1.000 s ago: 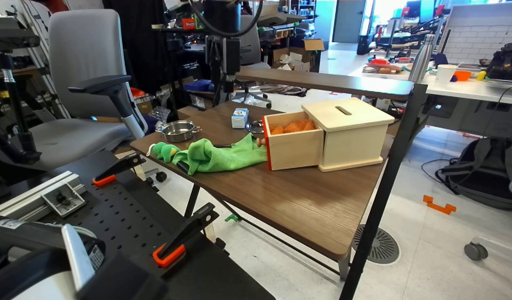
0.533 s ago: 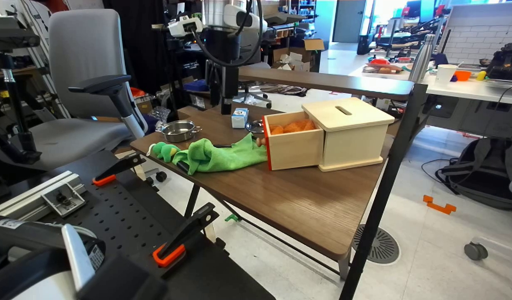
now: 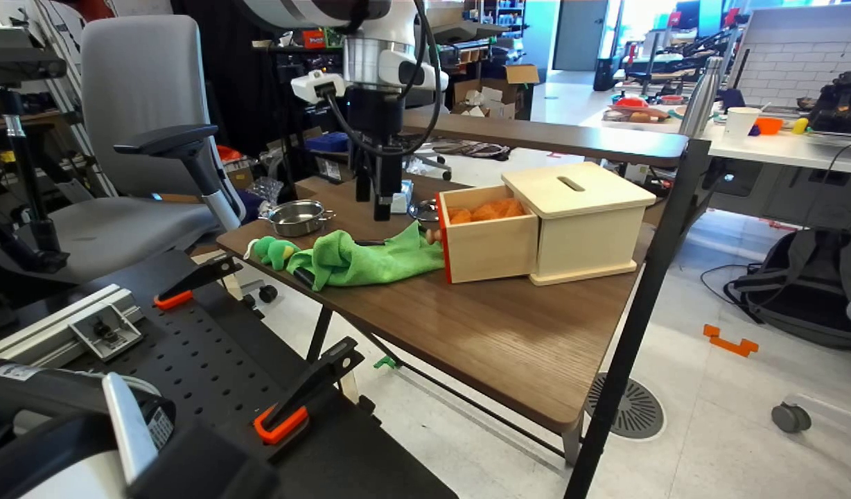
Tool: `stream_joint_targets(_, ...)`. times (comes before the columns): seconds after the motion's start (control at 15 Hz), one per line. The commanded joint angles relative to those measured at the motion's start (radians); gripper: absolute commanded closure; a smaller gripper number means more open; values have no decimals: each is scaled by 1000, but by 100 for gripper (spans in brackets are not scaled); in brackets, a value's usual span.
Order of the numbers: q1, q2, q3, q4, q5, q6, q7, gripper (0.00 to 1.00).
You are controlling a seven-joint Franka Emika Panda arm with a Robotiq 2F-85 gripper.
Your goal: Move the green cloth slightly to the left
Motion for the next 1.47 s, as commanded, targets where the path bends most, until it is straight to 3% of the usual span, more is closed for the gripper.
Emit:
stream_joint_targets(0.0, 32, 58, -26, 32, -21, 68, 31, 0)
stream_joint_targets(0.4, 63, 116, -46, 61, -19, 91, 35, 1)
stream_joint_targets(0.47, 67, 124, -49, 68, -20, 89, 39, 10)
stream_joint_targets(0.6, 72, 137, -54, 81, -21, 80, 43, 14)
stream_joint_targets(0.67, 74, 142, -55, 86, -20, 79, 44, 37)
stream_joint_targets(0.8, 79, 154, -61, 95, -22, 78, 47, 40)
stream_joint_targets(1.27, 95, 187, -80, 126, -29, 69, 60, 96)
stream_joint_targets(1.4, 98, 192, -84, 133, -29, 66, 63, 100)
